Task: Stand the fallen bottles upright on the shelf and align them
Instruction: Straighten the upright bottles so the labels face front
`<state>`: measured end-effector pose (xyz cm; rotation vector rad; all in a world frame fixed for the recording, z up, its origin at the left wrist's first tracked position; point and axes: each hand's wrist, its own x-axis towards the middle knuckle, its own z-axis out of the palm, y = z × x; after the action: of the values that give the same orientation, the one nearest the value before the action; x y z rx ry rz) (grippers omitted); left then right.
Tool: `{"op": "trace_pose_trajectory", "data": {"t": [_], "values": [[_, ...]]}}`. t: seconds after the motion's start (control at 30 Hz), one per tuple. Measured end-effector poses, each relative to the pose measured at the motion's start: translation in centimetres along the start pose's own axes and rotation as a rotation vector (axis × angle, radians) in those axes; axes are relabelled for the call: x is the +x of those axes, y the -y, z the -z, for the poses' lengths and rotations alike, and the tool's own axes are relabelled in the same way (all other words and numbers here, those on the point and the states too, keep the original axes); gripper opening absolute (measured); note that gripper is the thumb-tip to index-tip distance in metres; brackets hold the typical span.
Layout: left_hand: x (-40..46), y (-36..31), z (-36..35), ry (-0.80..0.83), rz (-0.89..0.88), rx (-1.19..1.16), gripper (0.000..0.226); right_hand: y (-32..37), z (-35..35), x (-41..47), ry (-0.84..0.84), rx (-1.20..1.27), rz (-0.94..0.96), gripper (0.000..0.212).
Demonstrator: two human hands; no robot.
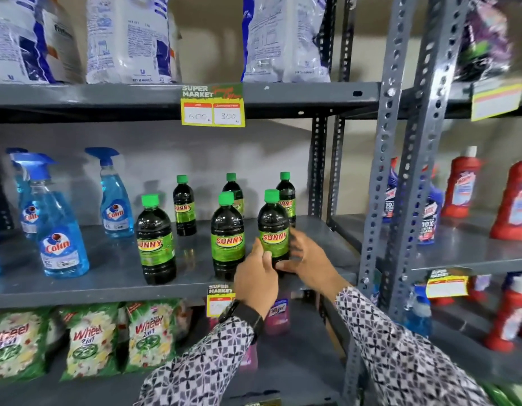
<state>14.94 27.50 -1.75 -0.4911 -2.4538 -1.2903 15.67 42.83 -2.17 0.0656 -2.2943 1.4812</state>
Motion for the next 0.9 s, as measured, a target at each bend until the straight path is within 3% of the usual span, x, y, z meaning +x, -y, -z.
{"op": "trace_pose_trajectory", "data": {"t": [0.1, 0.3, 0.43, 0.53, 0.9], "values": [[0.7, -0.6, -1.7, -0.059, 0.006, -0.031, 0.044, -0.7, 1.4, 0.2, -0.036, -0.018, 0.009, 0.084], [1.6, -1.4, -3.4, -0.021, -0.128, -0.177, 0.036, -2.0, 5.2, -0.8, -0.087, -0.071, -0.010, 0.081], [2.5, -0.7, -3.5, 0.201, -0.124, -0.403, 0.052, -2.1, 6.0, -1.6, -0.077, -0.067, -0.013, 0.086], [2.9, -0.5, -3.4, 0.343, -0.137, -0.424, 0.065, -2.2, 6.1, -1.9, -0.102, -0.084, 0.006, 0.084], [2.7, 0.0, -4.0, 0.285, -0.160, -0.426, 0.072, -2.7, 5.6, -2.3, -0.130, -0.079, -0.014, 0.081]]}}
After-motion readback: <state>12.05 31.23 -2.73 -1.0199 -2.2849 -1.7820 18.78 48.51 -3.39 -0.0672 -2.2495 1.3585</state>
